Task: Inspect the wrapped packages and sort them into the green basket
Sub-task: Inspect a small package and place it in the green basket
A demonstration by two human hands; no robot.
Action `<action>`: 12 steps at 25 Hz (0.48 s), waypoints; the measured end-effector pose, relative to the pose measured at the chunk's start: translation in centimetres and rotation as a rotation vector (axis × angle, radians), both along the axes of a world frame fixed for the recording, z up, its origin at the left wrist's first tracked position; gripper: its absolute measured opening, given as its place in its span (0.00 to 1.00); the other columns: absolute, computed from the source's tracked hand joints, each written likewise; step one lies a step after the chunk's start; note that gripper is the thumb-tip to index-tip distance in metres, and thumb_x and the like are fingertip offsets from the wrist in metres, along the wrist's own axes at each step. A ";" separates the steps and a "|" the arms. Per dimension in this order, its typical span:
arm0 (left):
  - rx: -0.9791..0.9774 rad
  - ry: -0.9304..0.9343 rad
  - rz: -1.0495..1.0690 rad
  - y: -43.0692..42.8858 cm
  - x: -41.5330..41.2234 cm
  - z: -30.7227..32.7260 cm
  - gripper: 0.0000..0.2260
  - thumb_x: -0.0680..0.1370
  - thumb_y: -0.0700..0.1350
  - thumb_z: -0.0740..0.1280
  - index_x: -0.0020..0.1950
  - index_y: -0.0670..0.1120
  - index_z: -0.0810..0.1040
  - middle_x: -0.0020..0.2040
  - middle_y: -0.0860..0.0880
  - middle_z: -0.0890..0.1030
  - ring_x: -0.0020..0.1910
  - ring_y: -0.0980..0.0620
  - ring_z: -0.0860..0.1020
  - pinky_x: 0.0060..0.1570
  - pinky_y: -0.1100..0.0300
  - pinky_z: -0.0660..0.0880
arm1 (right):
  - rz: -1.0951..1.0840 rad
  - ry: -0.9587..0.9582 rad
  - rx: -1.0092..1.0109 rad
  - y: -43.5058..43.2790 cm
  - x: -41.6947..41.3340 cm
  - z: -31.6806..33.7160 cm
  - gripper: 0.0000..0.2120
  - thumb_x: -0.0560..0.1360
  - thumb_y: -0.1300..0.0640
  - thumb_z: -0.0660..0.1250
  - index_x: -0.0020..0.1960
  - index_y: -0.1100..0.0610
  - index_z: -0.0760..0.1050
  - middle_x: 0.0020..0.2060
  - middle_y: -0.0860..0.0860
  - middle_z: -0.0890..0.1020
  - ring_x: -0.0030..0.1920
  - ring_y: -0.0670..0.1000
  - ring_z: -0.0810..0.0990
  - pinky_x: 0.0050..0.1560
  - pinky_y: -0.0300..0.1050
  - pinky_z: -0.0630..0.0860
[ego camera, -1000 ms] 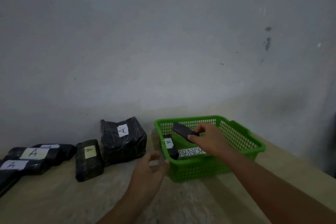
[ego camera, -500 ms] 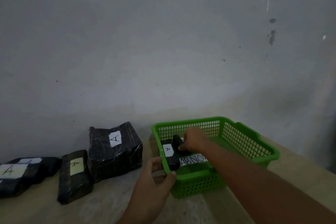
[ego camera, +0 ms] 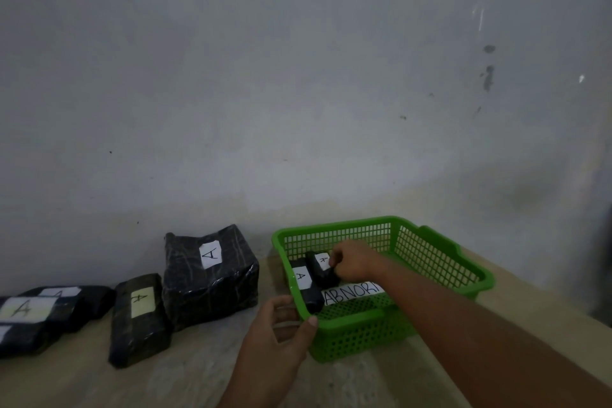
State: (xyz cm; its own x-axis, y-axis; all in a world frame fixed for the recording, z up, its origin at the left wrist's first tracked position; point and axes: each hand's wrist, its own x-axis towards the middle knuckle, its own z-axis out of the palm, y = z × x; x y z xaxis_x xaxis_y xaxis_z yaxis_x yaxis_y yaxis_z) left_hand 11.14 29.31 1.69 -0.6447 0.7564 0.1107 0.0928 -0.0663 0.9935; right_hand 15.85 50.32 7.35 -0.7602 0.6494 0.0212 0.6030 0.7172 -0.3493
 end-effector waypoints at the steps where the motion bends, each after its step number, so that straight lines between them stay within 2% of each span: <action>1: -0.009 0.005 0.011 -0.2 0.0 0.0 0.13 0.73 0.42 0.72 0.55 0.48 0.73 0.51 0.47 0.81 0.49 0.49 0.81 0.33 0.59 0.77 | 0.000 0.006 0.011 -0.3 0.3 0.4 0.13 0.75 0.66 0.64 0.57 0.62 0.80 0.58 0.58 0.81 0.58 0.55 0.79 0.57 0.46 0.76; 5: -0.044 0.049 0.058 -2.4 -0.5 0.7 0.11 0.74 0.42 0.71 0.53 0.50 0.73 0.53 0.46 0.79 0.49 0.49 0.80 0.34 0.58 0.77 | 0.023 0.080 0.035 -2.5 1.4 2.2 0.10 0.75 0.66 0.64 0.55 0.62 0.78 0.56 0.58 0.81 0.54 0.54 0.79 0.60 0.49 0.77; 8: -0.082 0.115 0.106 -5.9 -0.8 2.2 0.12 0.75 0.44 0.70 0.56 0.48 0.72 0.53 0.48 0.79 0.50 0.50 0.80 0.41 0.55 0.80 | 0.079 0.152 0.044 -5.7 1.8 3.9 0.08 0.75 0.63 0.64 0.54 0.60 0.78 0.54 0.55 0.81 0.51 0.52 0.78 0.54 0.46 0.77; 12: -0.103 0.182 0.216 -12.1 -2.3 3.7 0.12 0.77 0.45 0.68 0.59 0.47 0.72 0.52 0.49 0.79 0.49 0.53 0.79 0.41 0.59 0.80 | 0.182 0.233 0.097 -12.0 1.0 5.5 0.06 0.75 0.55 0.68 0.50 0.55 0.79 0.48 0.52 0.83 0.45 0.50 0.79 0.49 0.45 0.77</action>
